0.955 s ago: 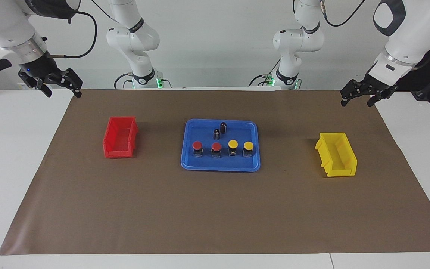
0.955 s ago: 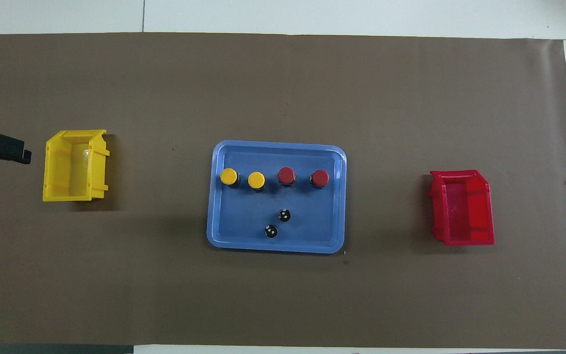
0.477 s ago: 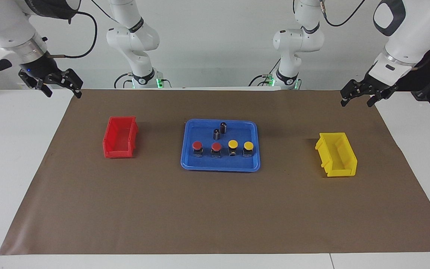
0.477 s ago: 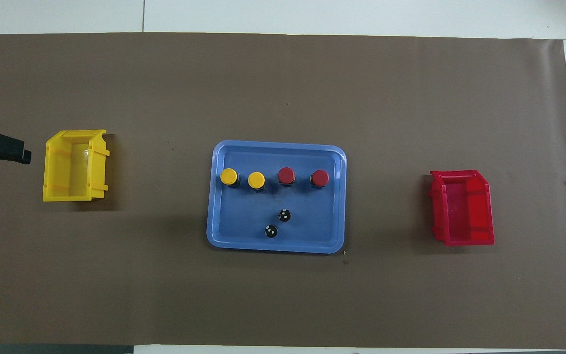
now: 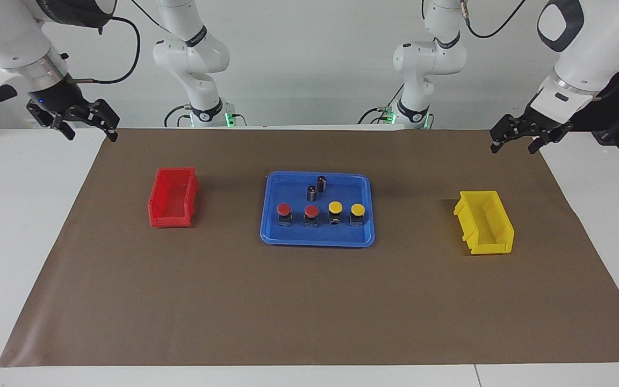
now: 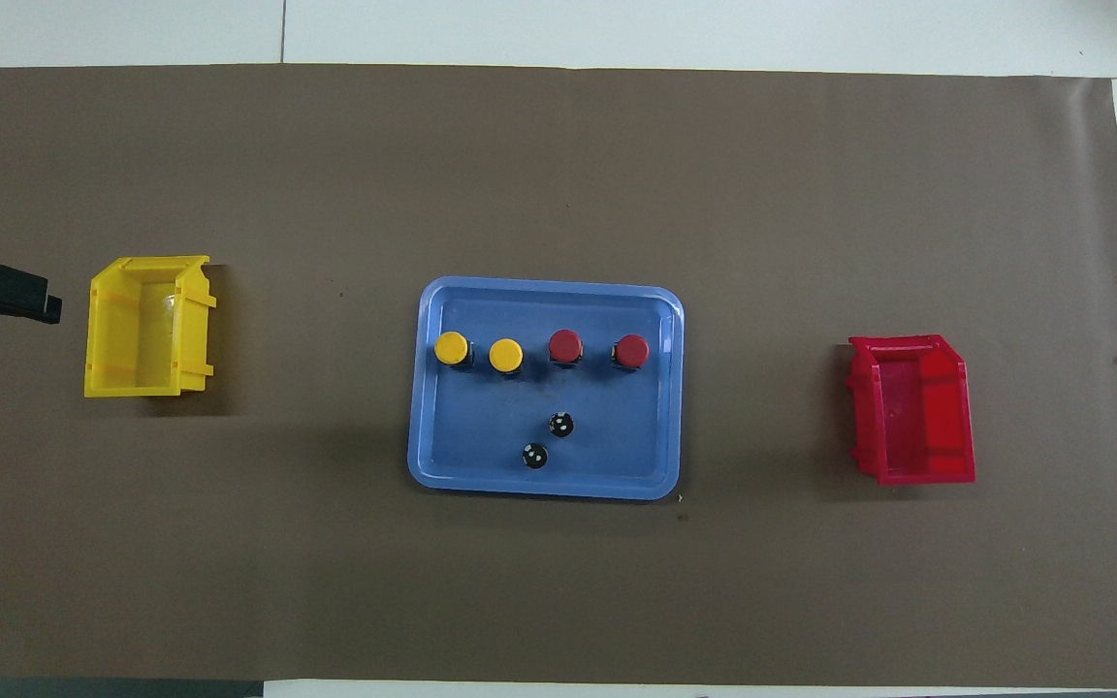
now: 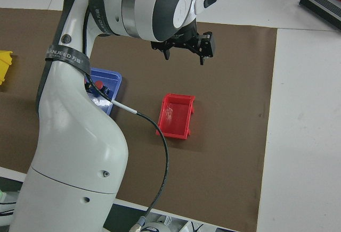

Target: Sort red and yellow buttons by color

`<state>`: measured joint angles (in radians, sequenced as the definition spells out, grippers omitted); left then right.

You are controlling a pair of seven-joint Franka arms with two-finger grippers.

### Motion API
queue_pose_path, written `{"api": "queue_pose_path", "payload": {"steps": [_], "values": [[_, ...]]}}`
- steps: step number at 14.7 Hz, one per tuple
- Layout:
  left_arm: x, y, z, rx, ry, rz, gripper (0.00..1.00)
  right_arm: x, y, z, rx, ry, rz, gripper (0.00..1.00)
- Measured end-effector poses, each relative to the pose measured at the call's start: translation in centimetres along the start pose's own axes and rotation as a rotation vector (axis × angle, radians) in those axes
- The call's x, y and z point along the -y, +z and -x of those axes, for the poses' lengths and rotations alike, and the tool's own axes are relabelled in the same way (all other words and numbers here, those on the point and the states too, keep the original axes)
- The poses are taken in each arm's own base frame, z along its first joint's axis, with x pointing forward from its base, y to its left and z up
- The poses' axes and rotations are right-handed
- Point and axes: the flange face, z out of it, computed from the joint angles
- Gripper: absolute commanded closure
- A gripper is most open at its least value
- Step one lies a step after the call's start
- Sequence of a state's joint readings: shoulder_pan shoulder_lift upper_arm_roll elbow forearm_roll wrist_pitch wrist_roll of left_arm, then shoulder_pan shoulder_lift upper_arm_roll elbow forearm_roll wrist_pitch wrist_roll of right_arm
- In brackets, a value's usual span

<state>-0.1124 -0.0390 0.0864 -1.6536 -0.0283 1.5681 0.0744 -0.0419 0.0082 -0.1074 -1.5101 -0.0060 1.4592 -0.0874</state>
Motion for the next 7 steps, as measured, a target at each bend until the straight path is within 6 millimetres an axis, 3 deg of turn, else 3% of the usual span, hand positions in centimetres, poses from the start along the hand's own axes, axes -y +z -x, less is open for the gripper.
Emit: {"api": "queue_pose_path", "payload": {"steps": [5, 7], "values": [[0.0, 0.0, 0.0, 0.000, 0.000, 0.000, 0.00, 4.2, -0.2, -0.4, -0.014, -0.041, -0.040, 0.00], [0.0, 0.0, 0.0, 0.000, 0.000, 0.000, 0.00, 8.3, -0.4, -1.0, -0.009, -0.033, -0.047, 0.00]]}}
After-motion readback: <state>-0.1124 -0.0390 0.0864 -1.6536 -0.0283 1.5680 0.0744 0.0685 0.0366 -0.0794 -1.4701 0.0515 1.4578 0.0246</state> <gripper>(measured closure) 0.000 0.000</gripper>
